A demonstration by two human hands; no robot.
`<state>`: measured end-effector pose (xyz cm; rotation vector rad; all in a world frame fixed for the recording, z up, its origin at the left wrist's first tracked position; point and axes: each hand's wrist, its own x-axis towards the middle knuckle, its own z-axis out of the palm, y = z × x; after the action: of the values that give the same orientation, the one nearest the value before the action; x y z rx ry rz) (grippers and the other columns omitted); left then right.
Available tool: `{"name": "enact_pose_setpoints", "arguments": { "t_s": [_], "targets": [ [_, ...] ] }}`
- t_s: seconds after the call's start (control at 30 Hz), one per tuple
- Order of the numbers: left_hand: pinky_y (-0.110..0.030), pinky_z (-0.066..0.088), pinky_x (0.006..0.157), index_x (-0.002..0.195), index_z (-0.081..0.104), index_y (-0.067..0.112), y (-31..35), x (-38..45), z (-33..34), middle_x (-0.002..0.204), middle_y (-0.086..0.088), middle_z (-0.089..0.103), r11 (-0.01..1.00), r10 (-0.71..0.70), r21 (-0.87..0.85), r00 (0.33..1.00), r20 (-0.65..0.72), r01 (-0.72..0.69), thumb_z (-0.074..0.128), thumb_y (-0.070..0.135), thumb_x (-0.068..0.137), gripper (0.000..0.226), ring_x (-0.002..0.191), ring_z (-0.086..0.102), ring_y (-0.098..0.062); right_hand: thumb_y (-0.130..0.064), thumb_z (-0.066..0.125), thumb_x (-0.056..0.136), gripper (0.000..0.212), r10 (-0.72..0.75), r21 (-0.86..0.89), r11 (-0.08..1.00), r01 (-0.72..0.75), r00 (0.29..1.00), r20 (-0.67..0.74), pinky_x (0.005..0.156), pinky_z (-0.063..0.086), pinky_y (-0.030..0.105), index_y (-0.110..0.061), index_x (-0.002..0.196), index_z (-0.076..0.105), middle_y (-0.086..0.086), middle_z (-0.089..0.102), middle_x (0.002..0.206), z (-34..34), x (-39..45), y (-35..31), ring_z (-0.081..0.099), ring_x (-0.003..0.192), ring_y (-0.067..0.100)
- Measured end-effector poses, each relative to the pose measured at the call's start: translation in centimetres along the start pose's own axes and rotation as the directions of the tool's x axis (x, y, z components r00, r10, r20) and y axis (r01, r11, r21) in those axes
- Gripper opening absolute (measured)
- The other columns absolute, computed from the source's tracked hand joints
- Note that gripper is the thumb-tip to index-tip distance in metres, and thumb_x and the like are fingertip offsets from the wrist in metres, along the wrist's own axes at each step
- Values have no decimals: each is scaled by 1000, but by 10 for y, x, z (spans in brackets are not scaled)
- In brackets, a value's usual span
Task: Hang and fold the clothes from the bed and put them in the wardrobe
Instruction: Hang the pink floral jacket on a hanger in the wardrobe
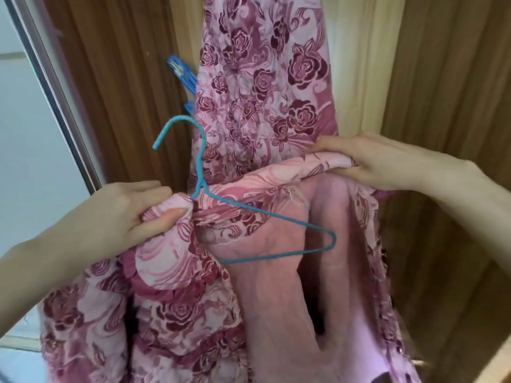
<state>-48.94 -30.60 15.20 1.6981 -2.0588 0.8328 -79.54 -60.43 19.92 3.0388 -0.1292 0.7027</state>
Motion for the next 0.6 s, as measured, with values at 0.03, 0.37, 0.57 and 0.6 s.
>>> {"name": "enact_pose_setpoints", "arguments": {
  "t_s": [0.03, 0.37, 0.57, 0.6],
  "targets": [
    [-31, 47, 62, 90, 62, 17, 0, 2, 2, 75, 8, 44, 999, 0, 39, 1000, 9, 0, 39, 57, 107, 49, 64, 59, -18, -22, 63, 102, 23, -10, -16, 1000, 11, 1000, 12, 70, 37, 2, -16, 123, 63, -11, 63, 88, -2, 0, 0, 54, 73, -3],
    [-41, 47, 44, 87, 47, 19, 25, 18, 4, 73, -3, 45, 902, -187, 354, 962, -196, 248, 42, 55, 104, 41, 56, 63, -42, -28, 73, 84, 26, 176, 34, 984, -174, 981, -83, 69, 42, 8, -30, 110, 70, -13, 69, 87, -36, 3, -23, 56, 79, 5],
    [-39, 47, 49, 79, 48, 15, 39, 37, 11, 70, 1, 45, 946, -230, 157, 927, -295, 284, 52, 48, 103, 41, 60, 60, -36, -44, 75, 91, 18, 141, 395, 904, -162, 987, 82, 69, 49, 19, -28, 101, 76, -9, 75, 89, -37, 4, -53, 67, 80, 1],
    [-40, 45, 50, 77, 46, 14, 39, 38, 10, 68, 3, 41, 955, -234, 103, 922, -309, 277, 53, 46, 103, 42, 59, 55, -31, -49, 69, 94, 26, 98, 475, 865, -159, 984, 152, 77, 50, 17, -29, 109, 77, -9, 76, 98, -37, 1, -56, 68, 92, -1]
  ]
}}
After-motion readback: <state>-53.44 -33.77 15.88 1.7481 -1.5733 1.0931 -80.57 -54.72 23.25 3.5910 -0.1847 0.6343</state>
